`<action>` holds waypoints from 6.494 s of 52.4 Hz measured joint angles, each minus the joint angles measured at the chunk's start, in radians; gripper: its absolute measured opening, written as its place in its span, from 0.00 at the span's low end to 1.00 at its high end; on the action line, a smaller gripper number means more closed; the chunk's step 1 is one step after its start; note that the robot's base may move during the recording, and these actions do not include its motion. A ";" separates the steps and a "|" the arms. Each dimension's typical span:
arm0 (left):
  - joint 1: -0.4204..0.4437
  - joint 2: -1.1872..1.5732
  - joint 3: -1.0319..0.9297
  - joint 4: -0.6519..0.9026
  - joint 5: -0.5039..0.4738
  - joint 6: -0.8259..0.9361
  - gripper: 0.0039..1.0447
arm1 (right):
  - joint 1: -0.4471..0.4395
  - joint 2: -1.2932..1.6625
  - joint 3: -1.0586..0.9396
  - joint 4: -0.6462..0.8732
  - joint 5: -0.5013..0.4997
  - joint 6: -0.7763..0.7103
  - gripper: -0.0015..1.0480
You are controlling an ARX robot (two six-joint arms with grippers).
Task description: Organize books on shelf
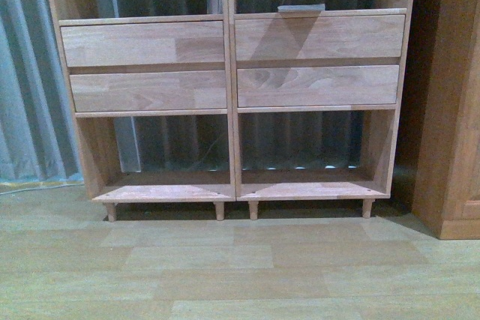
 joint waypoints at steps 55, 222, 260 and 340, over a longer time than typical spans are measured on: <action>0.000 0.000 0.000 0.000 0.000 0.000 0.94 | 0.000 0.000 0.000 0.000 0.000 0.000 0.93; 0.000 0.000 0.000 0.000 0.000 0.000 0.94 | -0.048 1.612 1.034 0.531 -0.122 1.057 0.93; 0.000 0.000 0.000 0.000 0.000 0.000 0.94 | -0.060 1.809 1.368 0.413 -0.025 1.112 0.24; 0.003 1.862 1.668 0.383 0.628 -0.303 0.94 | -0.127 1.427 1.142 0.801 -0.436 1.094 0.07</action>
